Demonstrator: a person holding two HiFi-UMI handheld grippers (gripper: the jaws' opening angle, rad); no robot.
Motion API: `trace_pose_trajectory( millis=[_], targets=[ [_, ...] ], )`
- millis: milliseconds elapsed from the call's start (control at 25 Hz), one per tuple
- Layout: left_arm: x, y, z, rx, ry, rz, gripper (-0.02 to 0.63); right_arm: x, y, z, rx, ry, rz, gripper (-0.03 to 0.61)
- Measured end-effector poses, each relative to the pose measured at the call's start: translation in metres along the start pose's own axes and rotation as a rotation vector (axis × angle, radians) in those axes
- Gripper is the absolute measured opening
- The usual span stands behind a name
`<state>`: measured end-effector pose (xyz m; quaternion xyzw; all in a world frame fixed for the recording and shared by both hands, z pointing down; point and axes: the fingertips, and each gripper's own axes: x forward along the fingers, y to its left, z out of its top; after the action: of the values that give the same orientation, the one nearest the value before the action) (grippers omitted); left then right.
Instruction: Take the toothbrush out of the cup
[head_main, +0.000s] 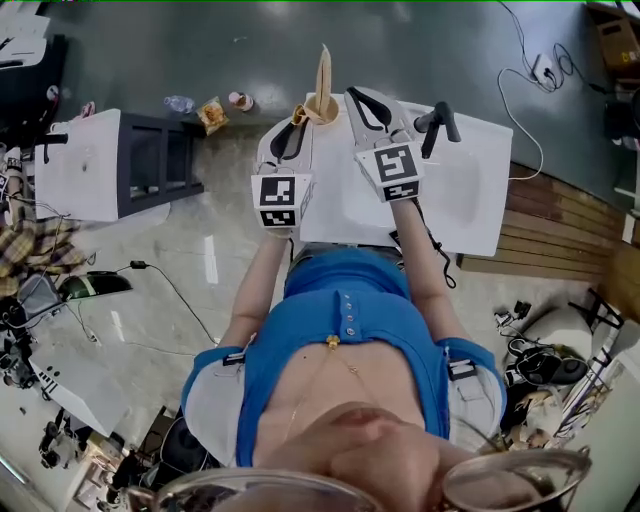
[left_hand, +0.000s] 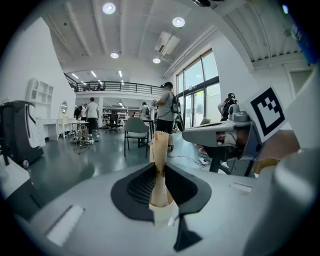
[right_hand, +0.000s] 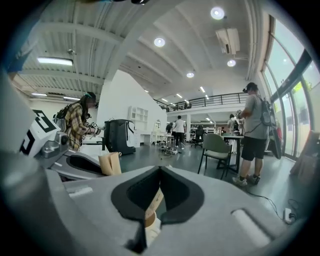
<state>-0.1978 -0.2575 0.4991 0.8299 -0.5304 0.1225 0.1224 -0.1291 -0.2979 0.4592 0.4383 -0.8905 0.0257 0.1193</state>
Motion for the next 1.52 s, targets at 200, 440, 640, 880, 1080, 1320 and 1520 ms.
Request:
trace_pose_trajectory(
  millis=[200, 440, 640, 880, 1080, 1320, 1520],
  targets=[
    [0.001, 0.000, -0.001, -0.008, 0.006, -0.005, 0.061, 0.035, -0.002, -0.023, 0.031, 0.067, 0.030, 0.044],
    [0.004, 0.001, -0.001, -0.020, 0.014, -0.013, 0.061, 0.062, -0.008, -0.042, 0.057, 0.122, 0.041, 0.066],
    [0.006, 0.000, -0.001, -0.028, 0.019, -0.019, 0.060, 0.073, -0.010, -0.046, 0.087, 0.118, 0.063, 0.096],
    [0.006, -0.002, -0.004, -0.040, 0.019, -0.024, 0.060, 0.086, -0.002, -0.056, 0.115, 0.148, 0.099, 0.147],
    [0.010, 0.000, -0.006, -0.041, 0.027, -0.026, 0.058, 0.096, 0.000, -0.065, 0.093, 0.175, 0.103, 0.141],
    [0.009, -0.002, -0.006, -0.042, 0.028, -0.026, 0.058, 0.095, 0.002, -0.067, 0.091, 0.190, 0.109, 0.077],
    [0.009, -0.002, -0.003, -0.037, 0.018, -0.021, 0.057, 0.091, 0.008, -0.062, 0.080, 0.185, 0.127, 0.055]
  ],
)
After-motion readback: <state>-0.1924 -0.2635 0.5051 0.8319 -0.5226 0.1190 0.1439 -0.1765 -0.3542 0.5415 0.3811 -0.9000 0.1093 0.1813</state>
